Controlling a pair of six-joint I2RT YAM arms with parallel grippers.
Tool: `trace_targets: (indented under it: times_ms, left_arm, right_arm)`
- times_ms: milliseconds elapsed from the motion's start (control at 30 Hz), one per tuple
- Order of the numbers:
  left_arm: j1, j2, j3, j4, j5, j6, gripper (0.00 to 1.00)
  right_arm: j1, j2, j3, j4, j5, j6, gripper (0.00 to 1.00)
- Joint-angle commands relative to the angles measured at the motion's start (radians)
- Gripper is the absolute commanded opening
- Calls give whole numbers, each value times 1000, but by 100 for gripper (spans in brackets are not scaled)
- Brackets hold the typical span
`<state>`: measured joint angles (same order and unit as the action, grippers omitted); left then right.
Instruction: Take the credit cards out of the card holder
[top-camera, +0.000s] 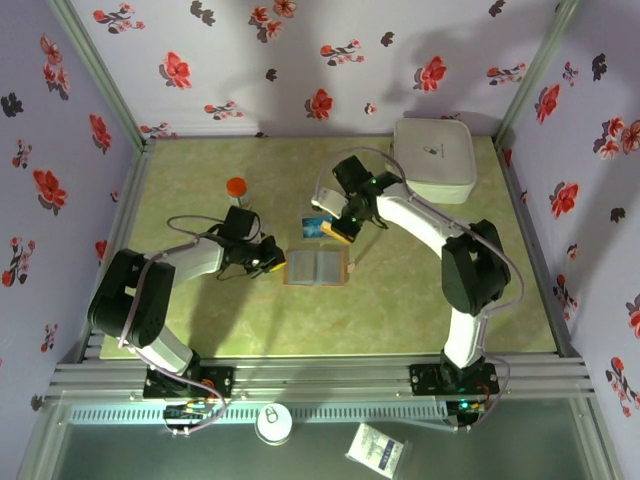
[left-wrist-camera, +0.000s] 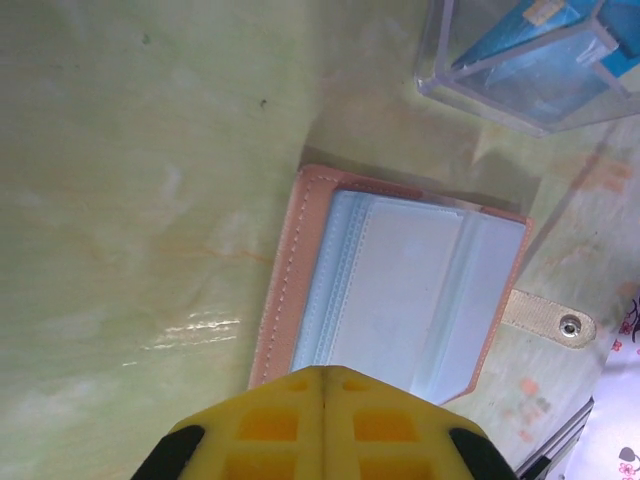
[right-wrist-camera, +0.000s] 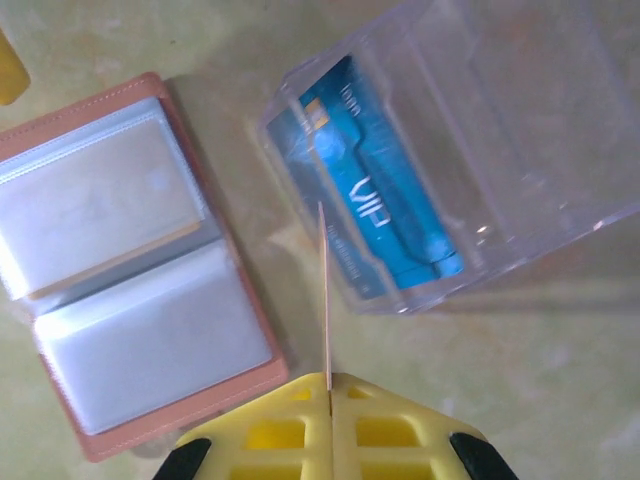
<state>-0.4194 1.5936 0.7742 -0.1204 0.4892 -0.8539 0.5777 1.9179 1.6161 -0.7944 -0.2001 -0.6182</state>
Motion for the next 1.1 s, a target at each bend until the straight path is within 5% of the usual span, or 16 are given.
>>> trace_targets:
  times_ms: [0, 667, 1067]
  left_arm:
    - [20, -29, -19, 4, -8, 14, 0]
    - [81, 5, 13, -24, 12, 37, 0]
    - [115, -4, 4, -49, 20, 55, 0]
  right_arm:
    - [-25, 58, 105, -113, -59, -129, 0]
    - [-78, 370, 609, -274, -176, -271, 0]
    - [-79, 458, 673, -323, -196, -336, 0]
